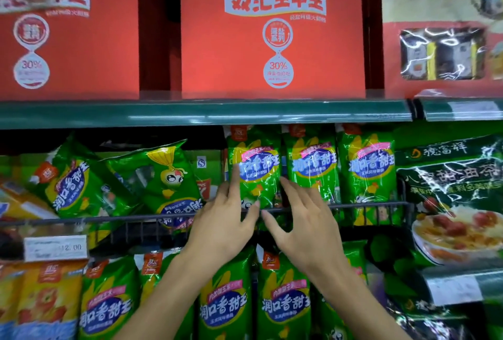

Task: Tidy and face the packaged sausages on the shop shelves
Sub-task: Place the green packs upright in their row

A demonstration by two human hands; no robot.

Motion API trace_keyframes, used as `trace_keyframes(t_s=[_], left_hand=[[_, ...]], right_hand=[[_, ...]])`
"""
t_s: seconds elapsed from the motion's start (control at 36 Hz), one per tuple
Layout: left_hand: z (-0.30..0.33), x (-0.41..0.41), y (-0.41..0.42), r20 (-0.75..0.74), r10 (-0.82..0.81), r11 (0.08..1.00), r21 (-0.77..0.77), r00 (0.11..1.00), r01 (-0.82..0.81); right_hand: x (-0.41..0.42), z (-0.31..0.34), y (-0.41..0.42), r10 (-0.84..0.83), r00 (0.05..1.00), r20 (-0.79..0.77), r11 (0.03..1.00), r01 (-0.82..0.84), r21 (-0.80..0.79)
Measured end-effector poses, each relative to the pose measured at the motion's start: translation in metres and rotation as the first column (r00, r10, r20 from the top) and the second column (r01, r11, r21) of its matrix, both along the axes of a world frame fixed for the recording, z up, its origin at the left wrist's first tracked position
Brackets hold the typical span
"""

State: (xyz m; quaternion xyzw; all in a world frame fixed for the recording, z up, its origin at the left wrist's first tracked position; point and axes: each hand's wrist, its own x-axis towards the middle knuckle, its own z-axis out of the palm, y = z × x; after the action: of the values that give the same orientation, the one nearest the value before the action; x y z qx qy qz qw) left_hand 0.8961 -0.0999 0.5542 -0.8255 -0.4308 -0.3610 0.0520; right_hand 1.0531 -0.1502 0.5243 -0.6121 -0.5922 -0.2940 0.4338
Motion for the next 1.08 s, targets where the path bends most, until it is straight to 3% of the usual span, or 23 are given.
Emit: trace_keyframes(t_s=[0.11,0.22,0.31,0.39,0.53,0.61,0.72,0.83,0.97,1.08], left_hand=[[0.001,0.004,0.004,-0.062,0.035,0.999,0.007,0.997,-0.034],[0.003,0.003,0.010,-0.005,0.002,0.999,0.033,1.000,-0.002],[0.007,0.003,0.010,0.051,-0.034,0.999,-0.004,0.998,0.034],[0.009,0.003,0.011,0.042,-0.043,0.999,0.013,0.998,0.042],[0.003,0.003,0.013,-0.081,0.002,1.000,0.022,0.997,0.000],[0.002,0.002,0.014,-0.073,-0.008,0.999,0.041,0.997,0.011],[-0.008,0.001,0.014,-0.045,0.018,0.991,0.134,0.999,-0.011],[-0.025,0.002,0.024,0.010,-0.074,0.928,0.367,0.997,0.065],[-0.032,-0.006,0.026,-0.118,-0.104,0.912,0.386,0.988,0.142],[-0.039,-0.032,0.021,-0.064,-0.221,0.900,0.371,0.973,0.229]], right_hand=[[-0.007,0.003,0.002,0.023,0.999,-0.025,0.996,-0.025,-0.086],[-0.007,0.002,0.007,0.142,0.983,-0.120,0.990,-0.141,0.022],[-0.007,-0.004,0.011,0.185,0.977,-0.108,0.974,-0.168,0.149],[-0.004,-0.006,0.012,0.155,0.984,-0.087,0.968,-0.134,0.211],[0.004,-0.017,0.021,0.077,0.996,-0.048,0.980,-0.066,0.189],[0.003,-0.025,0.024,0.043,0.999,-0.012,0.979,-0.040,0.198],[0.006,-0.029,0.024,0.016,0.999,0.030,0.977,-0.022,0.211],[0.011,-0.033,0.024,-0.012,0.997,0.080,0.986,-0.001,0.166],[0.014,-0.033,0.020,0.016,0.995,0.094,0.990,-0.029,0.138],[0.017,-0.034,0.013,0.141,0.987,0.077,0.978,-0.151,0.146]])
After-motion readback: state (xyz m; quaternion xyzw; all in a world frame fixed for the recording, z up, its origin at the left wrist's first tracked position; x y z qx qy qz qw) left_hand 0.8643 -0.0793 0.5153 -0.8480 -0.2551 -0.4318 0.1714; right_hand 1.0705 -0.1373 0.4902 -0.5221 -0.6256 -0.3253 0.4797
